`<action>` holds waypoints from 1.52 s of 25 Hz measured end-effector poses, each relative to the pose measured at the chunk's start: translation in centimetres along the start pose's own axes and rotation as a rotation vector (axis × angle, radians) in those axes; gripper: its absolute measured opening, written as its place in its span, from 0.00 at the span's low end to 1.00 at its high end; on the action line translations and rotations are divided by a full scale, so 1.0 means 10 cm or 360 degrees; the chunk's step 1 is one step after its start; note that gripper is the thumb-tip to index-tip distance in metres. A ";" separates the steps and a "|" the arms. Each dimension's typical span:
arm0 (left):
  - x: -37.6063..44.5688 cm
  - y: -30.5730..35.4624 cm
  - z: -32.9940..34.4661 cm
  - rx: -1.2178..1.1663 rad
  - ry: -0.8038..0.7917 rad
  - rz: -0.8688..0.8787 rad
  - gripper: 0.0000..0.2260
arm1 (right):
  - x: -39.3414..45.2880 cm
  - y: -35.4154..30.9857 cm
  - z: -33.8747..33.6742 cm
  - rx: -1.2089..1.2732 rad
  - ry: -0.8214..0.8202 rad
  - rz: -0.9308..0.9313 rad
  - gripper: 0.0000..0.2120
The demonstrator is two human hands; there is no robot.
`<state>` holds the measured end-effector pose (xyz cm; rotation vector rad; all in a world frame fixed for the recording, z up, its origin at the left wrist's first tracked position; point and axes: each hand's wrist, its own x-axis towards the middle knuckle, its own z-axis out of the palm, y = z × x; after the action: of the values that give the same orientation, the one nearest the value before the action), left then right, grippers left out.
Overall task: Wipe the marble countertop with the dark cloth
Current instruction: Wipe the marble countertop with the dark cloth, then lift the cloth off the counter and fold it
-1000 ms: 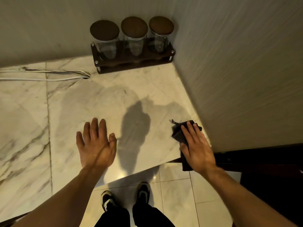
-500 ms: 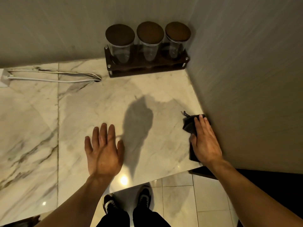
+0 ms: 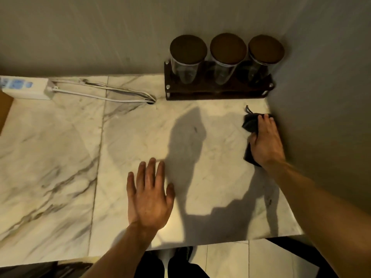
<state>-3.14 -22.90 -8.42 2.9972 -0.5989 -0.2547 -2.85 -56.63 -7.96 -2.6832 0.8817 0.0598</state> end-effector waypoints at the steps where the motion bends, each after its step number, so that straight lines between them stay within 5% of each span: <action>1: 0.00 0.00 0.00 0.0007 0.0002 0.0008 0.28 | 0.09 -0.02 -0.01 0.0007 0.0003 -0.0001 0.27; 10: 0.01 0.00 0.02 0.0029 -0.0022 0.0000 0.29 | 0.54 -0.24 -0.18 0.0272 0.0089 0.0008 0.21; 15: -0.01 0.00 0.04 -0.0008 -0.0052 0.0038 0.28 | 0.36 -0.66 -0.30 0.0340 -0.0198 -0.0092 0.18; 22: 0.06 -0.11 -0.18 -0.0241 -0.0270 0.0091 0.28 | -0.57 -1.40 -0.44 0.1086 -0.0499 -0.0085 0.16; 30: 0.00 -0.47 -0.94 -0.0996 -0.0160 0.0018 0.23 | -1.48 -1.70 -1.02 0.2328 -0.0826 0.0381 0.11; 34: -0.04 -0.52 -1.52 -0.1490 -0.0197 -0.0072 0.17 | -1.83 -1.80 -1.27 0.2520 -0.0940 0.0632 0.14; 38: -0.17 -0.54 -2.03 -0.1938 -0.0391 -0.0084 0.16 | -2.14 -1.90 -1.44 0.2589 -0.1025 0.0526 0.12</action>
<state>0.89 -16.45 11.24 1.8079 -0.2156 -0.6874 -9.91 -34.35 14.00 -0.9020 0.6318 0.1701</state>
